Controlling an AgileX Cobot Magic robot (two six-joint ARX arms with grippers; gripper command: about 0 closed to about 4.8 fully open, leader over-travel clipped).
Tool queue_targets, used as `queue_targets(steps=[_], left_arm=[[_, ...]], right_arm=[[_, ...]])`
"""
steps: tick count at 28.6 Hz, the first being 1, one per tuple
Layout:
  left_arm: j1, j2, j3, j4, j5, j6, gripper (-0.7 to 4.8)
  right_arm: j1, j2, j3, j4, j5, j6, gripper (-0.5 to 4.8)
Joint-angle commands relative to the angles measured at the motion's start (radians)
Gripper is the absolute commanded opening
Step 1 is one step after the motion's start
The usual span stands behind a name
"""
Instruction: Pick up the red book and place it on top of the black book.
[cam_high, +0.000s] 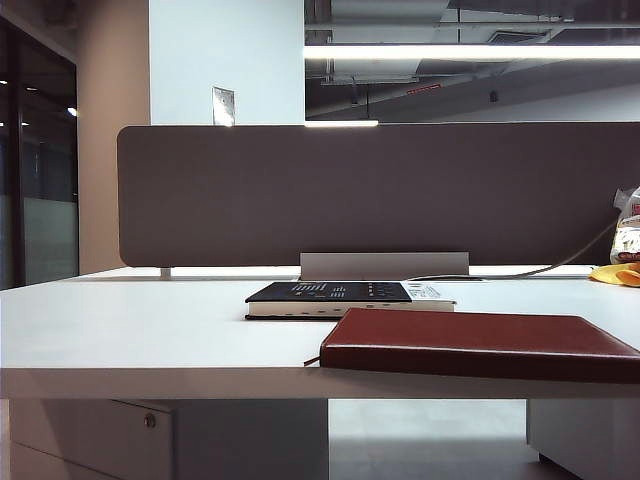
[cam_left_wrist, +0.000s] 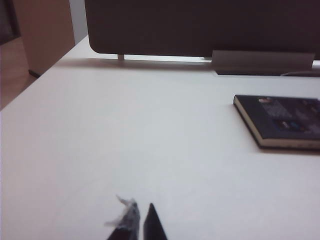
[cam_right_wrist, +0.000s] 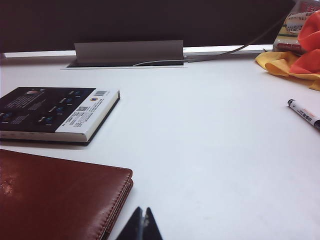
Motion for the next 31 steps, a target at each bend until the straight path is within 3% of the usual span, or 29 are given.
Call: queue_targets(steps=[1,17,19,20,23,25,26,27,28,31], left_arm=[[0.001,0.000,0.000,0.023,-0.045,-0.103,-0.07],[0.002,0.000,0.003,0.037,-0.087,-0.080,-0.07],[0.002,0.000,0.022,0.029,-0.049,-0.165,-0.07],[0.001,0.000,0.066,-0.015,-0.041,-0.203,-0.06],[0.001,0.001,0.208,-0.163,-0.052,-0.189,-0.06],[0.001,0.015,0.307,-0.237,-0.031,-0.167,-0.06],[0.000,0.039,0.356,-0.262,0.008,-0.167,-0.06],[0.000,0.057,0.382,-0.276,0.030,-0.168,-0.06],[0.000,0.088,0.417,-0.294,0.058,-0.168,-0.06],[0.000,0.151,0.477,-0.315,0.071,-0.165,-0.06]], right_arm=[[0.000,0.000,-0.003,0.002,0.024,0.006,-0.01],[0.000,0.000,0.001,-0.002,0.069,-0.002,-0.01],[0.005,0.000,0.033,0.006,0.070,0.002,0.00],[0.005,0.000,0.083,0.018,0.070,0.001,0.00],[0.005,0.006,0.229,-0.004,0.068,0.039,0.21],[0.005,0.047,0.362,-0.108,0.043,0.161,1.25],[0.005,0.087,0.416,-0.123,0.013,0.213,2.76],[0.005,0.117,0.444,-0.122,0.003,0.246,3.35],[0.005,0.163,0.489,-0.122,-0.021,0.274,3.76],[0.005,0.243,0.570,-0.121,-0.086,0.294,4.01]])
